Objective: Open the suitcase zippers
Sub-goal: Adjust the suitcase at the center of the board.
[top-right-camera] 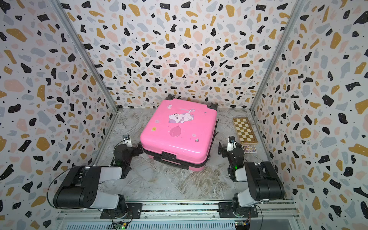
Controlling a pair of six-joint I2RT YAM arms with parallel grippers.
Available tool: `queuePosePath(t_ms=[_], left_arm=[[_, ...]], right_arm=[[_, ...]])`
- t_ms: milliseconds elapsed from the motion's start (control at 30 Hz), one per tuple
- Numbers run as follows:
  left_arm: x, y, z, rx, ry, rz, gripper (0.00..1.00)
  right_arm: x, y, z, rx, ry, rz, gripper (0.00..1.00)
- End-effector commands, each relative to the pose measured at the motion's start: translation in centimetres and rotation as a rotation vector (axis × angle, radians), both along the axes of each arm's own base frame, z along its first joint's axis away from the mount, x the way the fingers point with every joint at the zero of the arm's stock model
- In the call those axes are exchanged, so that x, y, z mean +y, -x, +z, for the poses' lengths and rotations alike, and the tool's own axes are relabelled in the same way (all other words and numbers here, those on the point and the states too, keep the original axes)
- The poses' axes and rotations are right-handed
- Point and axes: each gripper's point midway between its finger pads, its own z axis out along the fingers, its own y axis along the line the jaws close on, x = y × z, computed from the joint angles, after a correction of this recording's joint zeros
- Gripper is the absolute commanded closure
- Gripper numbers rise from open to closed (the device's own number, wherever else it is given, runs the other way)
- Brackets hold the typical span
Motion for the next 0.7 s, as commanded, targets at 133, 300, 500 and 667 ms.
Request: queuePosePath(t_ms=[133, 300, 500, 667], left_arm=[[-0.08, -0.87, 1.50, -0.049, -0.012, -0.004, 0.01], [-0.08, -0.88, 1.49, -0.048, -0.013, -0.005, 0.01], [-0.10, -0.93, 1.60, -0.051, -0.012, -0.006, 0.01], [-0.09, -0.90, 1.44, -0.047, -0.011, -0.005, 0.01]], right_arm=[[0.27, -0.64, 1.97, -0.064, 0.001, 0.004, 0.00], [0.31, -0.61, 2.00, -0.066, 0.007, 0.000, 0.00], [0.31, -0.69, 1.93, -0.062, 0.001, 0.007, 0.00], [0.26, -0.71, 1.86, -0.058, -0.004, 0.012, 0.00]])
